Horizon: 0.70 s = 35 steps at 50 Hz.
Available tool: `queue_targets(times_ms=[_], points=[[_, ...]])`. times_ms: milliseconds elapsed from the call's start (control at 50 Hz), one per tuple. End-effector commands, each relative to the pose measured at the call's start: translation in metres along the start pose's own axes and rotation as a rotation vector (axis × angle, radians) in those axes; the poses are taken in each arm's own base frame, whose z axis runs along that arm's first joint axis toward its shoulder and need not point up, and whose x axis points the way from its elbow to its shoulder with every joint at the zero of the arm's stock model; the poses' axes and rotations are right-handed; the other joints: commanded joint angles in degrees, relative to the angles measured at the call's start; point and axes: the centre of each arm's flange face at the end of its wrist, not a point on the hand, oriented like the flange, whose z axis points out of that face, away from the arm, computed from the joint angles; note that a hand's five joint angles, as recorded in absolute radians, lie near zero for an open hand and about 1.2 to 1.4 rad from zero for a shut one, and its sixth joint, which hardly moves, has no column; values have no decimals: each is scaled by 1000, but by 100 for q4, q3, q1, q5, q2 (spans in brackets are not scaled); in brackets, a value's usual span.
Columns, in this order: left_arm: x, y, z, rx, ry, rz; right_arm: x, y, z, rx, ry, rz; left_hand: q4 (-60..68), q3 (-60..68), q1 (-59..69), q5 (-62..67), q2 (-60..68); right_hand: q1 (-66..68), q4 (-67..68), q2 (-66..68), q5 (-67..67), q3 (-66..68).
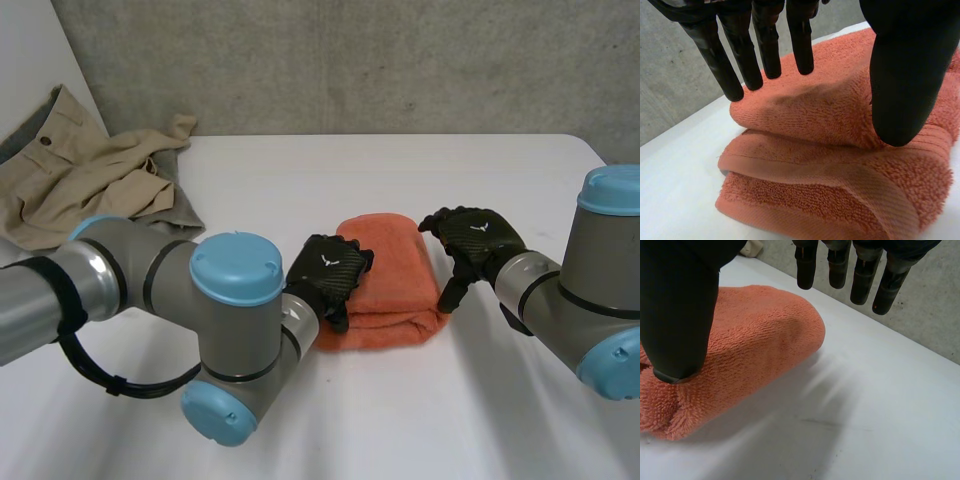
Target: Fold the laundry.
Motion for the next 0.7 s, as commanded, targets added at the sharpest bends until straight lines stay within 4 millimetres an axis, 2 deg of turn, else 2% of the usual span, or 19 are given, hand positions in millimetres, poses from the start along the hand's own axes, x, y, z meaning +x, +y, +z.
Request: queue_targets(times_ms=[20,280,380,460,520,600,700], points=[[0,-2,10,51,-9,-2,0,-1,0,3,1,0,1513,1514,1513,1493,1519,-169,-360,-270,-405,-247],[2,7,14,42,-9,0,2,-9,1,26,8,-4,3617,3618,3617,3597,3623,-169,-360,-270,-405,-247],[0,7,11,37,-16,5,4,-19,3,53,10,-8,5348,5350,5349,5329,5354,-169,-360,-270,-405,-247],[1,8,5,16,-34,36,7,-29,4,80,16,-2,5399,5401,5399,5379,5405,-169,-360,-270,-405,-247],[-6,-4,-6,22,-91,82,8,-34,4,80,16,-4,5399,5401,5399,5379,5405,-169,-360,-270,-405,-247],[-13,-10,-25,6,-146,141,1,-34,5,31,-16,-3,5399,5401,5399,5379,5405,-169,-360,-270,-405,-247],[-10,-4,-41,-30,-146,195,-28,-23,14,-37,-120,-13,5399,5401,5399,5379,5405,-169,-360,-270,-405,-247]])
